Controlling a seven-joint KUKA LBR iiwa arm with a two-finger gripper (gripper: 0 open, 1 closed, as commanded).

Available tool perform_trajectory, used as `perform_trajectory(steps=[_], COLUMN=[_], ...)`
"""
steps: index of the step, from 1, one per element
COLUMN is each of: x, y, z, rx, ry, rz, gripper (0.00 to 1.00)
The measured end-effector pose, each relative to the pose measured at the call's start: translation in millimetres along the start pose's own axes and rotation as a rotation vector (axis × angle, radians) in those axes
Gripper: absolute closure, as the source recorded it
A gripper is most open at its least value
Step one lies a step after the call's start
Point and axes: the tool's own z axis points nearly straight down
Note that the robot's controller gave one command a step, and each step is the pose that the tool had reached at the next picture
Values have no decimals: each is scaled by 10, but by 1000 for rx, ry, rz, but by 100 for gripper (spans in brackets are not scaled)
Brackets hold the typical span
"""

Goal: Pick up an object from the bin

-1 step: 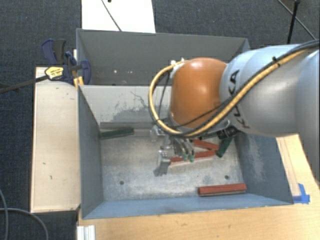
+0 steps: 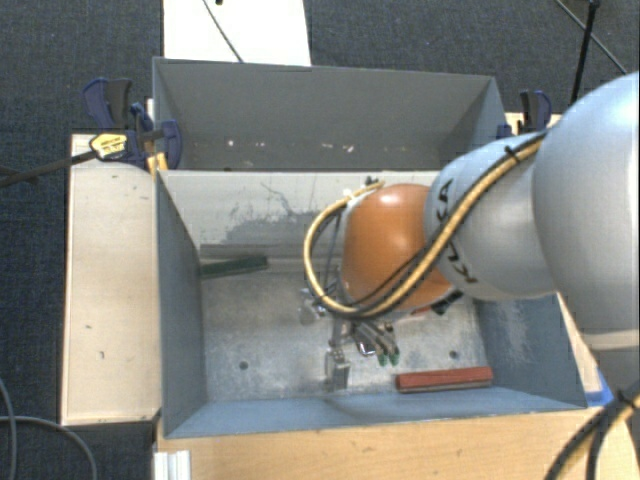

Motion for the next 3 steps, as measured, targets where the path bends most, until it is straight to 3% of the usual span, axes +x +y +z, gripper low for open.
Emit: perform_trajectory(steps=[1,2,3], x=[135,-22,121], y=[-594,-459,-1403], z=[-749,178,-647], rx=[2,-1,7], ry=[-13,-4,-13], rz=[85,-257,-245], gripper=[0,0,0])
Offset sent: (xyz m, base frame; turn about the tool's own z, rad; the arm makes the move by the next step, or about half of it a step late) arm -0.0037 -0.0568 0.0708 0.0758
